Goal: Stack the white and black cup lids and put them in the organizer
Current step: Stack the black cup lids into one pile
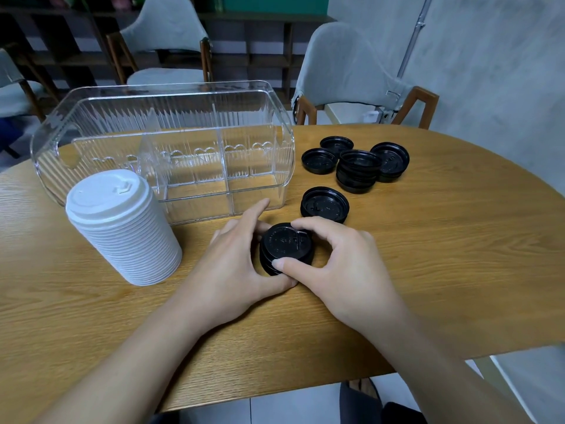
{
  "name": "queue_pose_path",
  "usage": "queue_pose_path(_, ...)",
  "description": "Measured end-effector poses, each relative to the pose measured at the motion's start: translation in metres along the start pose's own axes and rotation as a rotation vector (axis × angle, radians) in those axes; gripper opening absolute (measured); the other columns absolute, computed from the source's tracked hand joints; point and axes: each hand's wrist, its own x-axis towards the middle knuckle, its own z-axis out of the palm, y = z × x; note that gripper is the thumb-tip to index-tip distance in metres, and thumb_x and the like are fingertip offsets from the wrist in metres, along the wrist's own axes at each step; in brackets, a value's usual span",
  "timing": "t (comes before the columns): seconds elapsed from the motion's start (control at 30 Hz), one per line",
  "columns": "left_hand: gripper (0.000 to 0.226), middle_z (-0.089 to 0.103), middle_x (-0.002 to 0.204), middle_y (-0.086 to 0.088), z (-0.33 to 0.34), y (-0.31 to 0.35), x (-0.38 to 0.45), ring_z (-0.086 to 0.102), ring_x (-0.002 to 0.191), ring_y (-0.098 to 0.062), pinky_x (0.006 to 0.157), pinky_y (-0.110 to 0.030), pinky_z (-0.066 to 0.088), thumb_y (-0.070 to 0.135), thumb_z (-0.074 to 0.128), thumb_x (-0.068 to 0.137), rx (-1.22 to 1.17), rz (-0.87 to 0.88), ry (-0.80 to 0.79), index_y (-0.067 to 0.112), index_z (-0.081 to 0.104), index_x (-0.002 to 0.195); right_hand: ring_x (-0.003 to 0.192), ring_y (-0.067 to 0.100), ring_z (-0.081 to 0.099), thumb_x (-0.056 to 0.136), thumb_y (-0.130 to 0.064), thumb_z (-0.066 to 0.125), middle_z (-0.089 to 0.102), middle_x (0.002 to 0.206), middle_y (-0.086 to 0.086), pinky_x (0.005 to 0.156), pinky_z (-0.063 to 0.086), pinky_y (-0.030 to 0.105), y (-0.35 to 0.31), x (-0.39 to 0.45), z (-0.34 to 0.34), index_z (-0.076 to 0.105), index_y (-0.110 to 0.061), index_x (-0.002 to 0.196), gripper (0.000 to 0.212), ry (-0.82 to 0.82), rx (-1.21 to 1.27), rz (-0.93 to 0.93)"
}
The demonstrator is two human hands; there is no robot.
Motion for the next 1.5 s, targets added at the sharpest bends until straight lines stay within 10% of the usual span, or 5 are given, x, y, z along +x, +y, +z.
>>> queue_pose_path(0.4,0.125,0.055,0.145,0.035,-0.002,-0.004,0.001,0.045,0.145,-0.008,0.125,-0.037,0.035,0.079,0.081,0.064,-0.008,-0.005,-0.049,0.057,0.02,0.171,0.141,-0.018,0.049,0.088,-0.037,0.092,0.062,0.149,-0.033,0.127,0.037,0.024,0.013,0.011,-0.008,0.07,-0.04,0.145,0.061,-0.215,0.166,0.005)
queue_pose_path(0.83,0.124,0.057,0.144,0.028,-0.001,0.001,-0.001,0.043,0.144,-0.005,0.127,-0.041,0.037,0.083,0.076,0.064,-0.004,0.001,-0.009,0.055,0.02,0.171,0.122,-0.014,0.061,0.084,-0.047,0.091,0.071,0.13,-0.03,0.098,0.044,0.002,0.001,0.002,0.008,0.063,-0.041,0.148,0.07,-0.021,0.077,0.026)
queue_pose_path(1.03,0.104,0.057,0.147,0.03,0.0,0.003,-0.003,0.043,0.142,0.0,0.128,-0.043,0.038,0.072,0.074,0.075,0.04,0.073,0.015,0.047,0.037,0.168,0.135,-0.01,0.054,0.088,-0.053,0.087,0.063,0.147,-0.025,0.111,0.041,0.009,0.001,0.0,0.011,0.059,-0.037,0.155,0.075,-0.019,0.036,0.013)
queue_pose_path(1.27,0.103,0.052,0.153,0.029,0.002,0.004,-0.002,0.041,0.148,0.0,0.13,-0.041,0.035,0.089,0.072,0.077,0.071,0.094,0.037,0.043,0.044,0.165,0.121,0.011,0.064,0.105,-0.025,0.075,0.074,0.123,-0.01,0.106,0.051,0.032,0.022,0.013,-0.005,0.08,-0.019,0.124,0.021,0.331,-0.086,-0.168)
queue_pose_path(1.5,0.083,0.059,0.144,0.034,0.001,0.007,-0.004,0.046,0.141,0.003,0.125,-0.044,0.041,0.087,0.067,0.086,0.031,0.087,0.051,0.044,0.055,0.156,0.126,0.019,0.05,0.103,-0.035,0.072,0.066,0.13,-0.008,0.104,0.028,0.031,0.049,0.027,-0.001,0.076,-0.024,0.136,0.035,0.221,-0.428,-0.134)
